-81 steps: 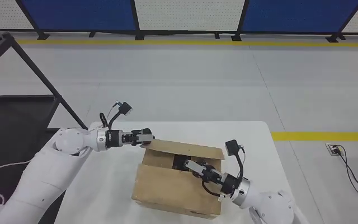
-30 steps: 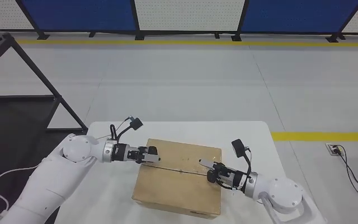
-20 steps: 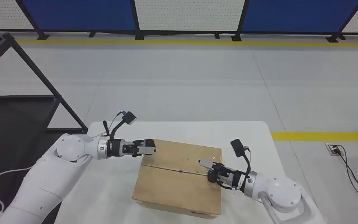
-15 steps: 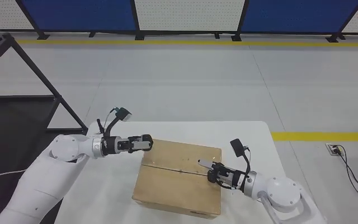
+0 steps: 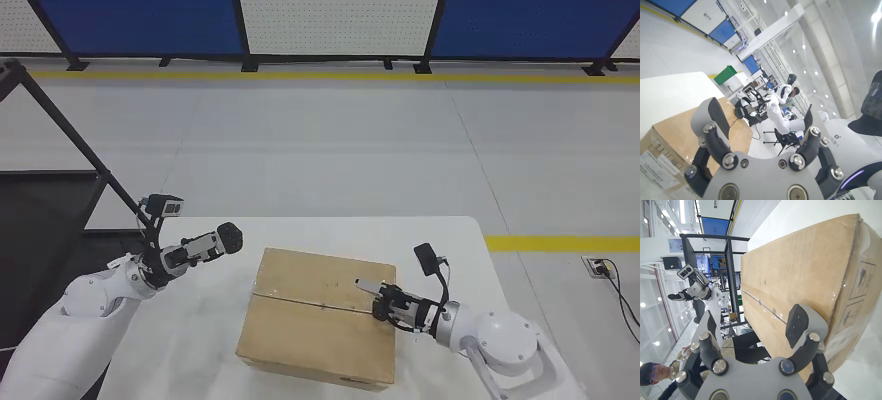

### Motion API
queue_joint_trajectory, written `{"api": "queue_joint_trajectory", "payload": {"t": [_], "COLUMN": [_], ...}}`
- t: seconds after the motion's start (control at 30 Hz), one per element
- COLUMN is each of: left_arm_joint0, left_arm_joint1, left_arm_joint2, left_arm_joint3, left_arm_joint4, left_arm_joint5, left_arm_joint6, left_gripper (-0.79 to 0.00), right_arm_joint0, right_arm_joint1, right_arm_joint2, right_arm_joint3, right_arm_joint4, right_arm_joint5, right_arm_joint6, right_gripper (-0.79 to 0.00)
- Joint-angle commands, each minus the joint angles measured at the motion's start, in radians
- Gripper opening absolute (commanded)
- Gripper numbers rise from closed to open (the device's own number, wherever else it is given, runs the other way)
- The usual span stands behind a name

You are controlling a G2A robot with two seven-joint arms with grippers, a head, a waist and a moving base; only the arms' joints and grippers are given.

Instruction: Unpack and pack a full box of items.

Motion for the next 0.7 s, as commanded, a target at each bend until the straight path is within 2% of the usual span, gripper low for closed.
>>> {"api": "queue_joint_trajectory", "payload": {"t": [0.0, 0.5, 0.67], "left_arm_joint0": [-0.001, -0.001, 0.062], "left_arm_joint1": [0.0, 0.0, 0.006], "left_arm_joint2": [0.001, 0.001, -0.045], "left_arm_joint3": [0.0, 0.0, -0.042], "left_arm_joint4": [0.002, 0.002, 0.083], "left_arm_joint5": [0.001, 0.001, 0.001], "left_arm_joint6": [0.0, 0.0, 0.143], "left_gripper": [0.0, 0.0, 0.0], "right_arm_joint0": [0.0, 0.0, 0.0], "right_arm_joint1": [0.0, 0.0, 0.0], "right_arm_joint2": [0.0, 0.0, 0.0], "right_arm_joint3": [0.0, 0.0, 0.0], "right_arm_joint4": [0.0, 0.0, 0.0], "right_arm_joint5": [0.0, 0.0, 0.0], "right_arm_joint6": [0.001, 0.001, 0.001], "right_gripper": [0.0, 0.0, 0.0]}}
